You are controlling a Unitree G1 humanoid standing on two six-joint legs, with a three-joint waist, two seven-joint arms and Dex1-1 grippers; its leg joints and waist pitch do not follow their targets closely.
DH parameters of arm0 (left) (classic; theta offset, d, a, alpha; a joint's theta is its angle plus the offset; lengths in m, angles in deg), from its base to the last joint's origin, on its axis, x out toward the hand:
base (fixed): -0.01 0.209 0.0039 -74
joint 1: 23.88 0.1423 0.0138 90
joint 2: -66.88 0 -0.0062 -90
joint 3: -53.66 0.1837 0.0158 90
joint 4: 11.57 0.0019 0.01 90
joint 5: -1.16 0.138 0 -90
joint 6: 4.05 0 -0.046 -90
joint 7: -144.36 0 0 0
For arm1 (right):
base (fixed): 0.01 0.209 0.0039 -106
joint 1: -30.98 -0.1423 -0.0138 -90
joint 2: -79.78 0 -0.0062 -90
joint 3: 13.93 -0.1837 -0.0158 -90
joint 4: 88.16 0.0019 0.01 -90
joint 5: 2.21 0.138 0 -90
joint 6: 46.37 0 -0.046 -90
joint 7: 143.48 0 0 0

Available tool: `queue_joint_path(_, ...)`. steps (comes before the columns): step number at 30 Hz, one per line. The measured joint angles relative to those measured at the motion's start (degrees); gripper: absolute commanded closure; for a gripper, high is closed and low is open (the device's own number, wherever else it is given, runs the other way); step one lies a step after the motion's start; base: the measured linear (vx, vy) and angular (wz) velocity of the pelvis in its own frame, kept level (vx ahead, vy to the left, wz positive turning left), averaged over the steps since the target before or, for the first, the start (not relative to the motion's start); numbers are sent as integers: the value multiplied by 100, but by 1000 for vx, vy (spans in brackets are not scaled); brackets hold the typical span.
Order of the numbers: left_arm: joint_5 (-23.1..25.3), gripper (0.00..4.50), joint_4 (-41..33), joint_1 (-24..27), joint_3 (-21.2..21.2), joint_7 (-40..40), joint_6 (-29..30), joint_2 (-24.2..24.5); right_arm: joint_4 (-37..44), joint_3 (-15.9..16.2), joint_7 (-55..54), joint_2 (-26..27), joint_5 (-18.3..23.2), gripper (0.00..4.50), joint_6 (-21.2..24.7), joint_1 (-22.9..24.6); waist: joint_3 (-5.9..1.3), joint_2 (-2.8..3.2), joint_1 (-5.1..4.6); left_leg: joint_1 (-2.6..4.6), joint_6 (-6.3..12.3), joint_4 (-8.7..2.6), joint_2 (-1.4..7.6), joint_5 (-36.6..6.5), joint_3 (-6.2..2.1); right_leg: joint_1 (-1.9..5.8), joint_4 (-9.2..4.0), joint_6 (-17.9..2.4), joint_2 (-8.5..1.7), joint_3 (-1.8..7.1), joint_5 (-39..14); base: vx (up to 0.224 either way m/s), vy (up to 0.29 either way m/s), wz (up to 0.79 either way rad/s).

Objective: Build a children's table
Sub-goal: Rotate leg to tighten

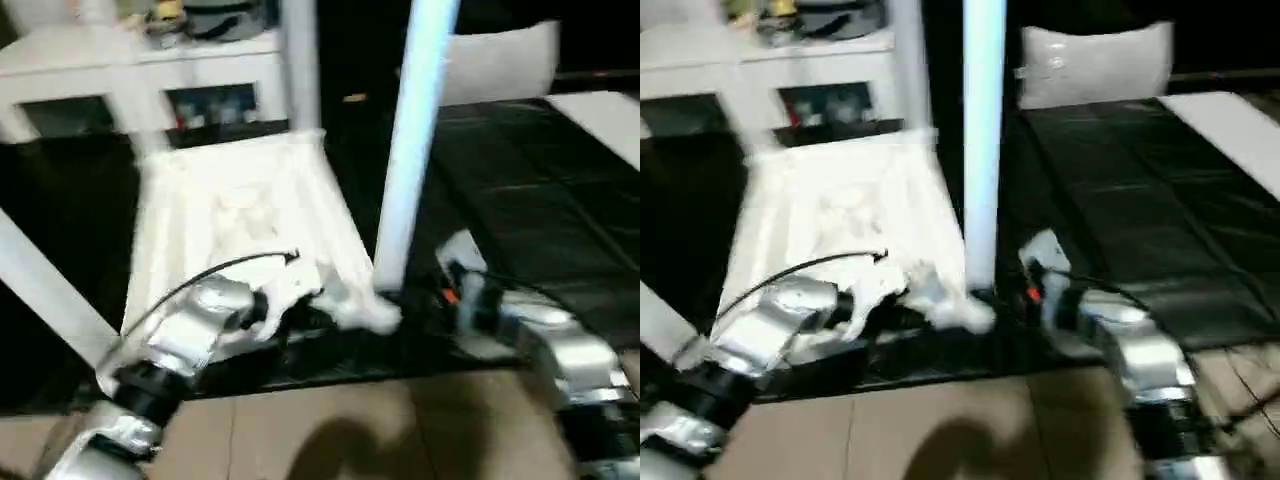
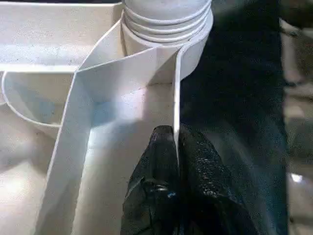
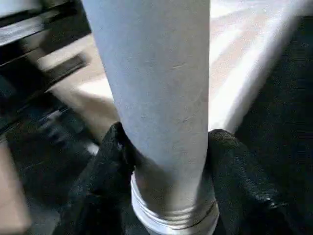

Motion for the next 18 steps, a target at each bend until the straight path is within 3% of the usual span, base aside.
queue_joint_path(3,31,450,137,-61,-93,512,146,-315,-45,-57,-799,326,-233,257,156,-172,0,0,-160,-8,0,6,-2,0,-15,3,-30,1,0,-20,0,0,0,0)
queue_joint_path(6,32,450,138,-72,-80,553,174,-345,-54,-60,-899,374,-252,257,162,-187,-1,3,-234,-14,1,3,2,-1,-36,26,-80,1,0,-51,0,0,0,0)
queue_joint_path(8,32,450,121,-71,-58,530,174,-326,-53,-65,-892,383,-249,203,110,-164,-1,3,-257,-16,2,3,1,-1,-46,30,-94,1,-1,-49,0,0,0,0)
queue_joint_path(15,0,450,56,-32,12,349,-54,-225,62,-59,-624,226,-142,143,114,-26,-1,2,-194,-28,4,-19,-1,-2,-45,27,-88,2,-2,-33,1,0,0,0)
queue_joint_path(18,-16,450,-24,15,67,162,-170,-70,70,22,-177,-124,-113,119,14,23,-1,2,-100,-23,3,-32,-2,-3,-38,17,-59,1,0,-25,1,0,0,0)
